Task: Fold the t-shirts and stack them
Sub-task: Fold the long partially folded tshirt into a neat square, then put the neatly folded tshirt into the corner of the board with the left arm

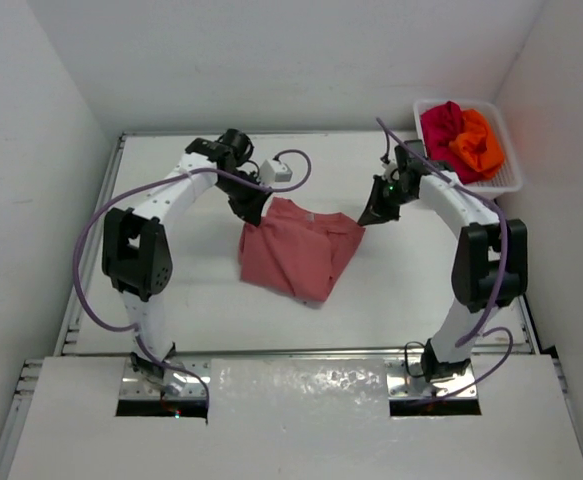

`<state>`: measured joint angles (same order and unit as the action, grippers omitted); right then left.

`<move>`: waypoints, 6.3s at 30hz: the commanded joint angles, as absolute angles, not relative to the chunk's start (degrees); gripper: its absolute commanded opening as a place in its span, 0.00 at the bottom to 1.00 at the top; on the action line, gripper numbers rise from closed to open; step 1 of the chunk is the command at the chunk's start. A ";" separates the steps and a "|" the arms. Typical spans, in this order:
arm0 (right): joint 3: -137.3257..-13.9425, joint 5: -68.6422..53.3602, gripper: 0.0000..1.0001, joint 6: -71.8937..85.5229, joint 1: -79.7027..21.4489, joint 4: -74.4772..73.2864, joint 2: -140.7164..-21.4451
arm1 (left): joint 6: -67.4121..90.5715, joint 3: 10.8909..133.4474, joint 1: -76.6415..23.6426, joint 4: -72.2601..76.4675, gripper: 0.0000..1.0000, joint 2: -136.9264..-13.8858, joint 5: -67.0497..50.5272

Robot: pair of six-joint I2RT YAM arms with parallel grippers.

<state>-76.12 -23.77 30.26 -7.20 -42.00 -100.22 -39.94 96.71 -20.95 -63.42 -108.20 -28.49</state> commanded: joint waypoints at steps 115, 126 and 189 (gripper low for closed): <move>-63.61 -6.33 0.11 39.91 -12.74 -11.08 -113.81 | -5.54 75.94 -21.62 -18.46 0.39 -114.61 -18.28; -81.65 -4.93 0.23 34.90 -14.68 -16.69 -122.00 | -0.44 73.29 -14.70 -18.27 0.50 -106.18 -16.78; -57.13 2.55 0.64 16.61 -4.66 -28.47 -73.83 | -11.07 117.58 10.72 -34.36 0.00 -138.23 -17.67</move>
